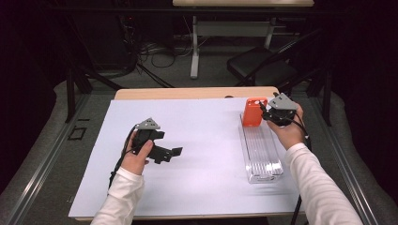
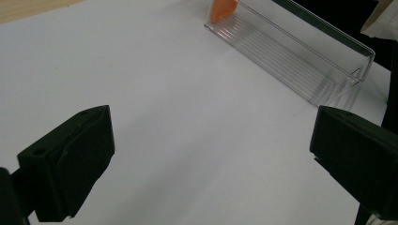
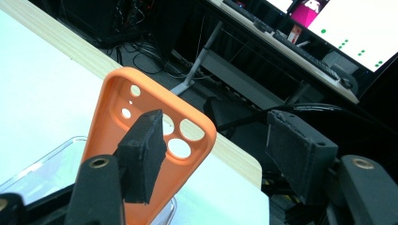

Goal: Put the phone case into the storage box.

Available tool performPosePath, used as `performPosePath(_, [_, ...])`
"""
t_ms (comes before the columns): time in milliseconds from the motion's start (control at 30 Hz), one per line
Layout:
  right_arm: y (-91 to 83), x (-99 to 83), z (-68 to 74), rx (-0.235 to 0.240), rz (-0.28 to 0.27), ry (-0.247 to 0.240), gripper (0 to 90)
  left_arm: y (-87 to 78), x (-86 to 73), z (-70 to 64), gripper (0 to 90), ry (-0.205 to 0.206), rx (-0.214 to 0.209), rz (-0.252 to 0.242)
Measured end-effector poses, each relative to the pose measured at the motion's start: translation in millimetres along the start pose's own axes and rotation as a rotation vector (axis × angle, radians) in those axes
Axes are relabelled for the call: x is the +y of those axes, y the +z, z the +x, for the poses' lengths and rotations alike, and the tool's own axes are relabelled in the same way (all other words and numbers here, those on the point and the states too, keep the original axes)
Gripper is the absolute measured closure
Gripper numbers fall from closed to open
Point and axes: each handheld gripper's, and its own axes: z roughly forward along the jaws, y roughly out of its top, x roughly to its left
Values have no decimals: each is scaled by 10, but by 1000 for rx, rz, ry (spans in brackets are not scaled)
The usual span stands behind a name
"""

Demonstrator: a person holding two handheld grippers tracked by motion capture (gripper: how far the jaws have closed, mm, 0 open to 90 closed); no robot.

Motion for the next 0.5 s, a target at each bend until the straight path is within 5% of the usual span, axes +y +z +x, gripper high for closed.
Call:
performPosePath(300, [2,17,4,-4,17,37,302,-9,-1,5,5,1,2,-5])
performPosePath(500, [2,28,-11,12,19,127,223,-6,-1,-1,5,0,1,-4])
